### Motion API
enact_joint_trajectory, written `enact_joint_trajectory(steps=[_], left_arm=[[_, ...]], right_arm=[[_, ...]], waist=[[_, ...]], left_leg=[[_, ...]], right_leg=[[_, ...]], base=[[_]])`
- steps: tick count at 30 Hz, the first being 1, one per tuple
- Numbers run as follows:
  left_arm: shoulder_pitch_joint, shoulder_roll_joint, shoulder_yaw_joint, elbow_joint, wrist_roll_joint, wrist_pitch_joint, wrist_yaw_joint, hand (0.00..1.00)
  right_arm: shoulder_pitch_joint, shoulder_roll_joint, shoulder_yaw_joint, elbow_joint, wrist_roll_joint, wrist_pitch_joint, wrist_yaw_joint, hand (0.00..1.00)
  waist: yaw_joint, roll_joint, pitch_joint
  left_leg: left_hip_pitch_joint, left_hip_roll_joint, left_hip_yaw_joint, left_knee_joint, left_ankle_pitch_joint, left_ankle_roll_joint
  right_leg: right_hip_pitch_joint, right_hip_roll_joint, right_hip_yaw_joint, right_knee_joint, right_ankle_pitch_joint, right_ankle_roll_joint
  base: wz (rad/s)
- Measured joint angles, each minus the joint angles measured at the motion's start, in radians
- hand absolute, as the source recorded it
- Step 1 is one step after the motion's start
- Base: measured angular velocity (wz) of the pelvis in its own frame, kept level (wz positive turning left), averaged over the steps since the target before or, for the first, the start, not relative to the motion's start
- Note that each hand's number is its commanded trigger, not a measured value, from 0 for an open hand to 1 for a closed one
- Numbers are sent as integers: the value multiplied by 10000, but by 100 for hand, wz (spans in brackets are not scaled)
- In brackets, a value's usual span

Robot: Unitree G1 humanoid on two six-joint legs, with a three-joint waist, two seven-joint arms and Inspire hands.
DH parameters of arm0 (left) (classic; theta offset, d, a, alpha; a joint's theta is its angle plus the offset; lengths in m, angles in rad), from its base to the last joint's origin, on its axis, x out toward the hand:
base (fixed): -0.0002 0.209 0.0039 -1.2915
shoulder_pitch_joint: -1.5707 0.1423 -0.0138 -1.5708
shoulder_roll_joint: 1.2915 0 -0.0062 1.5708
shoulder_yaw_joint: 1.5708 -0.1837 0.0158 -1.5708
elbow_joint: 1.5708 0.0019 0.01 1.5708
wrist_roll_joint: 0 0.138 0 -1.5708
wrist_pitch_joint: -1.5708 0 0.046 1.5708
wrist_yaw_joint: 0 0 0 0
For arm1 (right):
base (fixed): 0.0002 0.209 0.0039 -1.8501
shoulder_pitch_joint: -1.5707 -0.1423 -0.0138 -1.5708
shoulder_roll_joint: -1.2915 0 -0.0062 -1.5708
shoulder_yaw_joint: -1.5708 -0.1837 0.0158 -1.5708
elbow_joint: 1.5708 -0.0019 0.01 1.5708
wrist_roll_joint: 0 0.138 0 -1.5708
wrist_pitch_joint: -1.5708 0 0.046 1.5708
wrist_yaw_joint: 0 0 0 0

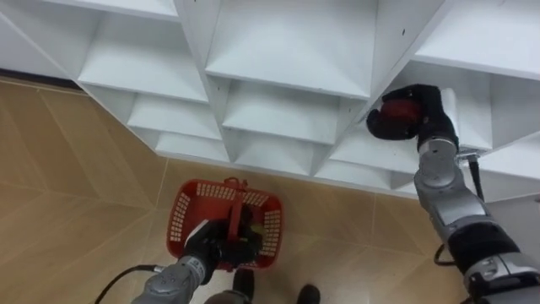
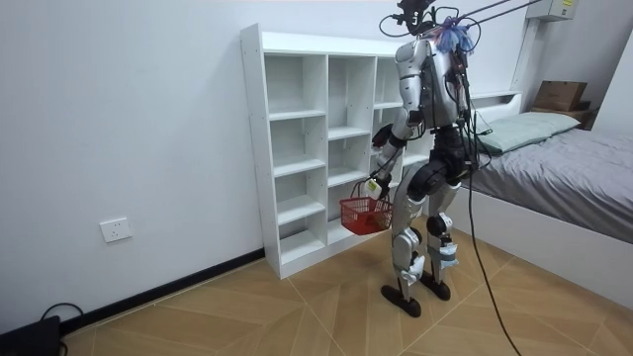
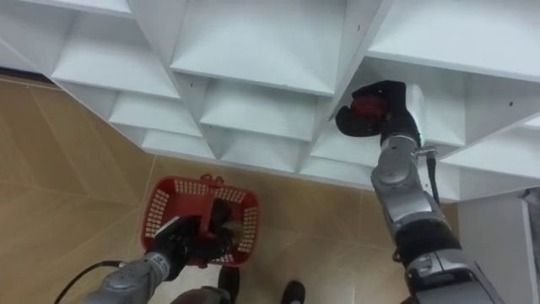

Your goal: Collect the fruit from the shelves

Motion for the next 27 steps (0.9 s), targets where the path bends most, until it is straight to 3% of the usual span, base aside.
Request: enact_joint_trajectory(steps=[6,10,12,20,27], left_arm=[[18,-168,-11,-20,-13,0,288,100],[1,-285,103,-204,-5,-171,373,100],[38,-272,180,-298,-5,-201,394,100],[125,-336,163,-328,-12,-367,423,100],[286,-416,148,-494,-371,-474,592,100]], right_arm=[[594,168,285,-780,312,-39,408,100],[993,676,308,-1458,487,-152,692,100],[1469,745,514,-1884,864,-313,892,100],[2615,820,1096,-2097,1074,-420,1371,100],[3426,898,1567,-2213,1063,-581,1417,100]], waist=[[-69,222,-119],[-415,316,-183],[-520,336,-196],[-615,487,-300],[-646,509,-326]], left_leg=[[363,43,285,-239,24,-12],[407,87,455,-258,28,-18],[497,133,538,-260,24,-24],[746,227,642,-261,21,-64],[805,260,754,-242,33,-71]], right_leg=[[114,36,275,21,7,-12],[98,65,331,15,17,-29],[167,95,367,-10,37,-53],[403,178,457,-79,85,-131],[409,194,534,-140,104,-145]], base=[[-14],[-9],[-10],[-3],[-4]])
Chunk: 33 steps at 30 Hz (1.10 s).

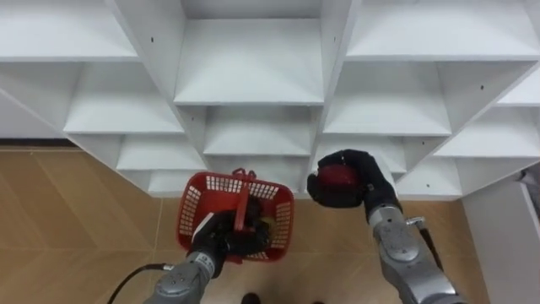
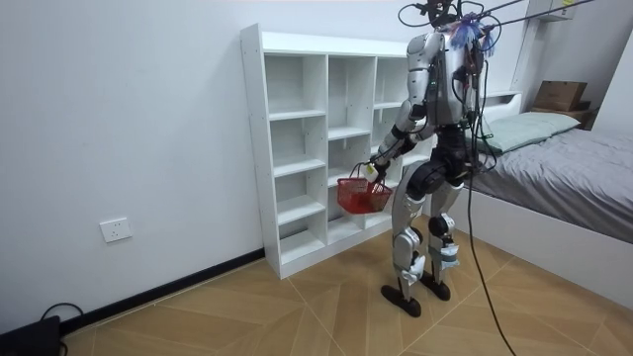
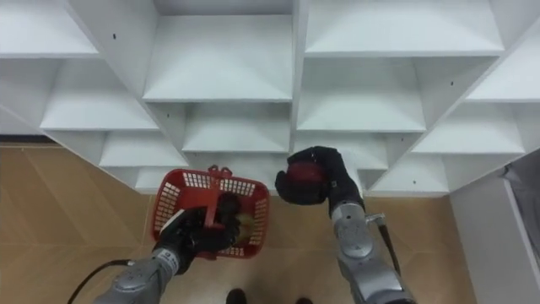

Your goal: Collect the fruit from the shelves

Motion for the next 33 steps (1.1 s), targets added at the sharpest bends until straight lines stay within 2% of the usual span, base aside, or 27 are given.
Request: enact_joint_trajectory(steps=[6,14,24,30,33], left_arm=[[38,-155,-9,-26,-9,0,0,100],[50,-290,-334,-29,-47,-3,-56,100],[72,-354,-491,-29,-19,-4,-234,100],[67,-440,-566,-21,-19,-6,-240,100],[58,-466,-663,-20,-94,-7,-242,100]], right_arm=[[143,59,9,0,-29,0,279,100],[190,348,413,603,-21,-11,668,100],[217,623,404,787,-42,-11,1061,100],[220,763,575,837,9,-11,1313,100],[191,803,644,882,15,0,1387,100]], waist=[[-28,86,-55],[-194,84,-52],[-181,114,-37],[-138,186,9],[-149,288,93]], left_leg=[[29,4,21,-97,17,-19],[46,19,26,-173,27,-43],[-88,94,10,-227,35,-68],[-72,93,20,-267,33,-72],[-73,88,13,-271,31,-74]], right_leg=[[-5,14,22,5,5,-4],[-2,36,18,-38,5,-10],[2,141,-92,-373,138,-60],[-16,134,-81,-334,138,-60],[-14,124,-109,-322,139,-61]], base=[[0],[0],[0],[0],[0]])
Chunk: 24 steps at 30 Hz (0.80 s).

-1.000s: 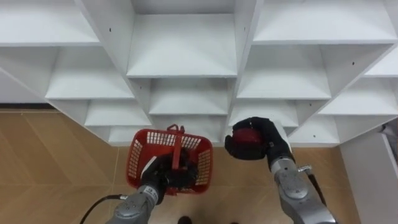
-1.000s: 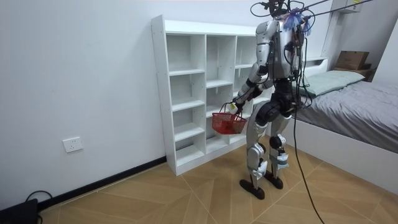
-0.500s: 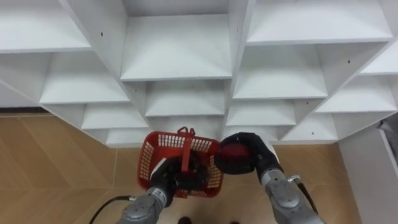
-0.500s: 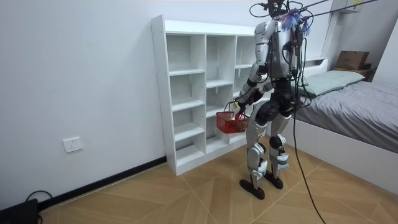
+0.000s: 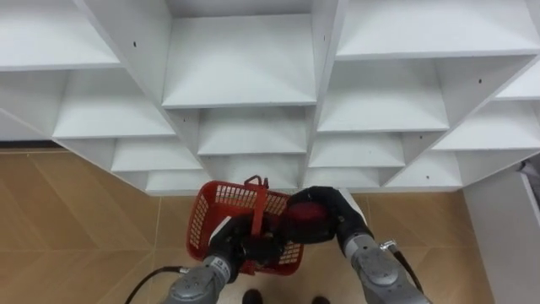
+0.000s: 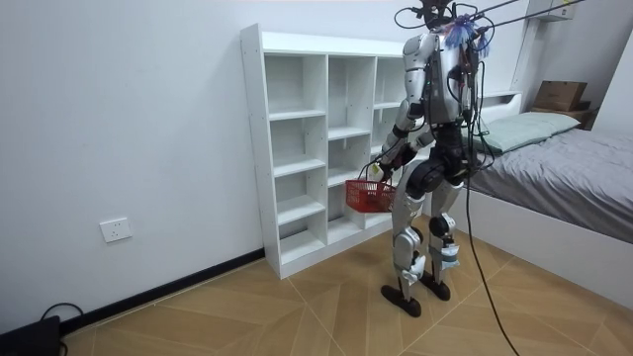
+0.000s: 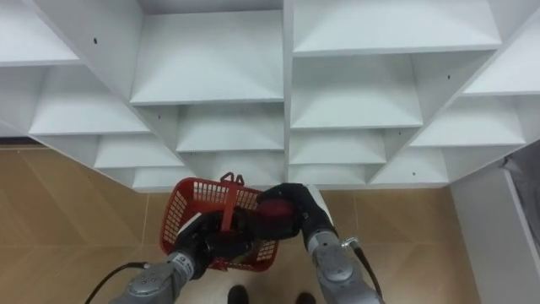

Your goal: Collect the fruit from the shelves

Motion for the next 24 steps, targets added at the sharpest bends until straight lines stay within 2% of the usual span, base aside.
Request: enact_joint_trajectory(steps=[2,17,20,23,24], left_arm=[[-10,38,-118,0,-315,1,-1,100],[-152,47,-216,0,-310,1,-2,100],[-152,51,-231,0,-310,1,-2,100],[-151,85,-290,0,-307,1,-3,100],[-151,93,-292,0,-306,2,-3,100]], right_arm=[[-4,1,47,1,3,21,-21,100],[-532,32,66,700,54,28,19,98],[-532,32,66,703,54,37,19,85],[-534,36,64,703,55,111,19,41],[-539,42,57,703,56,140,13,7]], waist=[[-4,82,62],[-30,80,66],[-32,76,67],[-32,74,67],[-33,74,67]], left_leg=[[-27,-1,1,9,0,-2],[-126,-3,24,51,13,-20],[-126,-3,30,81,13,-20],[-132,0,30,113,13,-20],[-134,1,30,121,12,-20]], right_leg=[[-34,-3,-5,23,0,0],[-181,-14,73,127,-57,-14],[-179,-16,85,138,-57,-14],[-174,-14,89,144,-57,-14],[-174,-14,89,144,-57,-14]], base=[[0],[0],[0],[0],[0]])
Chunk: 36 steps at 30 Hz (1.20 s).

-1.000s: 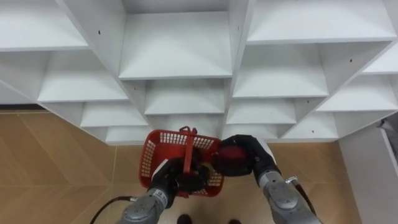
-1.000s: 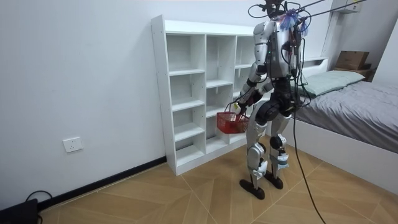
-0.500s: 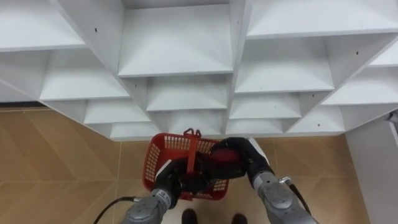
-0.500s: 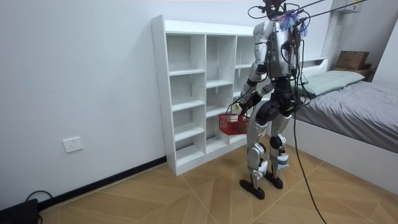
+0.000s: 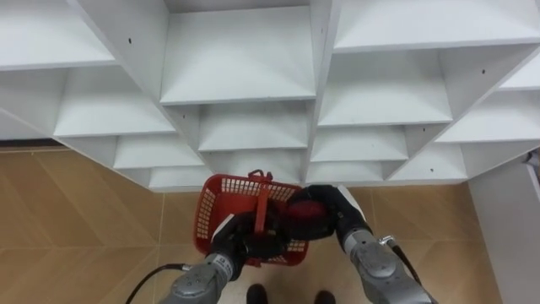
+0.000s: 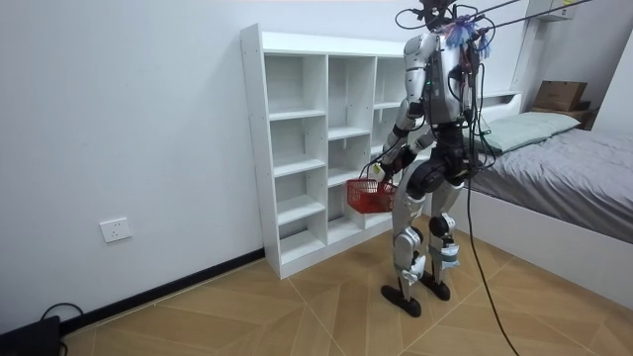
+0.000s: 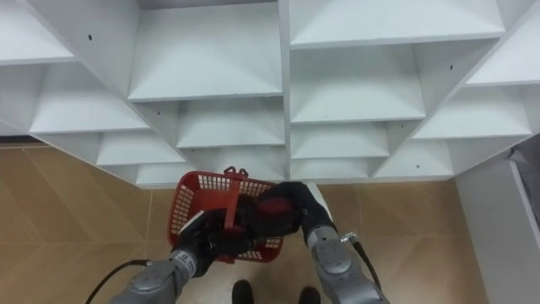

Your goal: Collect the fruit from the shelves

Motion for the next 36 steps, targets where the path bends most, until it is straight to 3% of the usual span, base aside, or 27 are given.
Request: enact_joint_trajectory(steps=[1,36], left_arm=[[5,20,-34,0,0,1,-4,100],[12,66,-96,4,8,129,-55,100]], right_arm=[[-8,5,-16,0,0,12,-17,0],[-197,194,-32,-1,55,91,-63,0]], waist=[[0,0,0],[-23,-1,-15]], left_leg=[[-1,1,0,6,0,0],[-24,10,-10,62,0,0]], right_leg=[[1,0,0,0,0,0],[12,6,-21,8,5,-5]], base=[[0],[0]])
